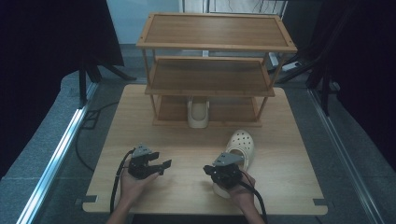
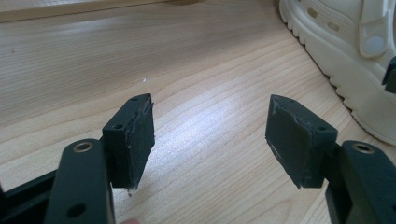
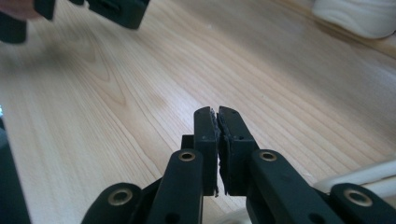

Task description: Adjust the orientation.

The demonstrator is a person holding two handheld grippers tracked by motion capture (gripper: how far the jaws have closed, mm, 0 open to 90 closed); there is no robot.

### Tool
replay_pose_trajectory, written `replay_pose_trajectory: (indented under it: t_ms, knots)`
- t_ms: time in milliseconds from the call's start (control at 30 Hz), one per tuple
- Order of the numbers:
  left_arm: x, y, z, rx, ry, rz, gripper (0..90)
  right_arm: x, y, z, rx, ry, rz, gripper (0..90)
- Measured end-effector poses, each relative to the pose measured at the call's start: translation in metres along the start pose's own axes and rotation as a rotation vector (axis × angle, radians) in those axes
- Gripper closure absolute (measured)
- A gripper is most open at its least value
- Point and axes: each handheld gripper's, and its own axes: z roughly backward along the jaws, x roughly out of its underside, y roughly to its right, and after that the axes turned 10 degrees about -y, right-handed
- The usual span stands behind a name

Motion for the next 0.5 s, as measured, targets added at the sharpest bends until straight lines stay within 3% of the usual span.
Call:
replay_pose_trajectory:
  t_ms: [467,500]
  knots:
    - [0.001,-0.001,0.002,-0.001,-0.004,0.005,32.9,0.011,-0.002,0.001,0.045,-0.093,0.006,88.6]
    - [0.002,-0.001,0.003,-0.003,-0.003,0.006,32.9,0.015,0.000,0.004,0.034,-0.095,-0.015,89.3]
